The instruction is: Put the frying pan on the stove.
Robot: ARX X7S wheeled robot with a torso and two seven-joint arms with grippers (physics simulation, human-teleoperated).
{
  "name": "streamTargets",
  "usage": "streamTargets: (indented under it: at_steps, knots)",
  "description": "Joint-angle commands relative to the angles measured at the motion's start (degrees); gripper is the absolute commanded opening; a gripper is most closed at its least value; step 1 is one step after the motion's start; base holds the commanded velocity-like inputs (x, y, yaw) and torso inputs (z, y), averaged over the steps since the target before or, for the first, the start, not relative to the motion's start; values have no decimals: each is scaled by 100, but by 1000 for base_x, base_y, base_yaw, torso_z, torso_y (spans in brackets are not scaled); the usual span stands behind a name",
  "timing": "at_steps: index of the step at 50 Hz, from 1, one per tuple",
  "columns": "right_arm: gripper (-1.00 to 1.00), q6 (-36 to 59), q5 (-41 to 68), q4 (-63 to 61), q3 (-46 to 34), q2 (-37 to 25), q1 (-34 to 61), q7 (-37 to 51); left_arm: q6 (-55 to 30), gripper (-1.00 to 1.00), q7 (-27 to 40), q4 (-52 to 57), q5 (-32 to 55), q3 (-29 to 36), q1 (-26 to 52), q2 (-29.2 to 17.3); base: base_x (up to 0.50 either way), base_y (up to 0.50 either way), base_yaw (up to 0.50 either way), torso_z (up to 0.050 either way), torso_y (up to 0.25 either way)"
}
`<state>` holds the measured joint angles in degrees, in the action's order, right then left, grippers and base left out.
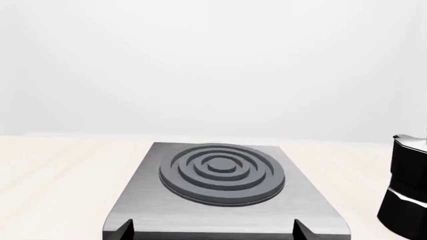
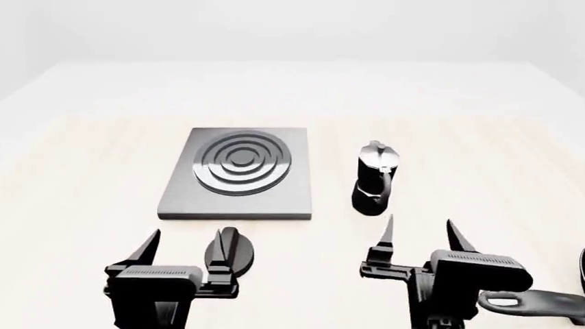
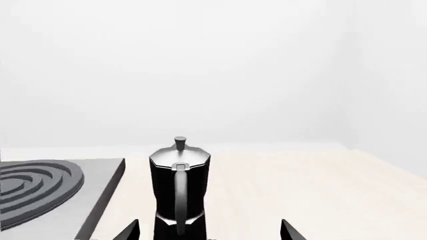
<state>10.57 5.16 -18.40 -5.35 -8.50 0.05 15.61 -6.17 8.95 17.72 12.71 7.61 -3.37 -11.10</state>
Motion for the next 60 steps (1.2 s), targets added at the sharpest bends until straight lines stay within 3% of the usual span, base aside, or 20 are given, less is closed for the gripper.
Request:
streamTargets:
  at_steps: [1,25,26,27,60]
  knots:
    - [100,-34,89,-108,496,403,-14,851,83,100,53,-88,42,46,12,-48,0,0,0,0,0]
    - [100,695,-812,-808,695,675,278,3304,150,100,181,-192,151,149,105,-165,0,0,0,0,0]
    - [100,401,-911,-609,997,827,598,4164,212,100,176,-224,201,110,74,-153,0,0,0,0,0]
    - [100,404,-876,-597,947,778,609,4399,211,100,183,-227,205,114,80,-157,0,0,0,0,0]
    - [100,294,-594,-212,688,577,915,5483,219,100,291,-191,282,224,114,-256,0,0,0,0,0]
